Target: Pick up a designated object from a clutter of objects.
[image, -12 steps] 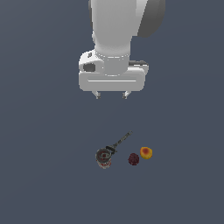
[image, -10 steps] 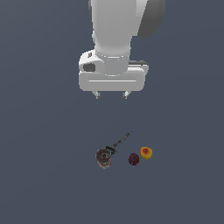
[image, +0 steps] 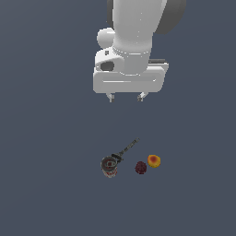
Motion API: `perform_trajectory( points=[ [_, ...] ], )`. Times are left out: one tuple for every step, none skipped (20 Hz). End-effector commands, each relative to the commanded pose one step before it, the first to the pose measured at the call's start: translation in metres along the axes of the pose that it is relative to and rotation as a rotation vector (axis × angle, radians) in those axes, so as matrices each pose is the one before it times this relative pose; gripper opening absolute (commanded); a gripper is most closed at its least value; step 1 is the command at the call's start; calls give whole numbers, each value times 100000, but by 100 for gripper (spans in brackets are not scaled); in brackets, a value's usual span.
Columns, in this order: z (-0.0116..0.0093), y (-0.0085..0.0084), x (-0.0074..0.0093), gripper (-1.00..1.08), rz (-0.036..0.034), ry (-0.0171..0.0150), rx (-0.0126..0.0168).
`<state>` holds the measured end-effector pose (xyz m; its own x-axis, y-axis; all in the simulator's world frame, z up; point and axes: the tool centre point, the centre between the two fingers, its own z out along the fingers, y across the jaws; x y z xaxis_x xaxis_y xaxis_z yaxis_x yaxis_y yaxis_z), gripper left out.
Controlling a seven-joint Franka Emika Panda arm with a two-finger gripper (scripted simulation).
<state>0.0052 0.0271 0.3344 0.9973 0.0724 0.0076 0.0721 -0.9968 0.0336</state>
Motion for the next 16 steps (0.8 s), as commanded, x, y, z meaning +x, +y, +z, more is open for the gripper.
perform_trajectory(
  points=[
    [-6,15,-12,100,10,-41,-46],
    [-12,38,-30,100,0,0,0],
    [6,-15,11,100,0,0,0],
    [39,-22,48,100,95,-5,22],
    [65,-45,79,100,165,4,37],
    [98,-43,110,100,270,0,60],
    [131,-50,142,100,363,-4,81],
    [165,-64,175,100,445,-7,98],
    [198,-70,205,100,540,-10,117],
    [230,-83,234,100,619,-13,132],
    [261,-99,262,100,693,-14,144],
    [296,-115,292,100,777,-16,158],
    [331,-132,319,100,859,-19,169],
    [369,-148,345,100,944,-23,180],
    [410,-163,371,100,1034,-28,190],
    [450,-180,394,100,1121,-33,198]
  ],
)
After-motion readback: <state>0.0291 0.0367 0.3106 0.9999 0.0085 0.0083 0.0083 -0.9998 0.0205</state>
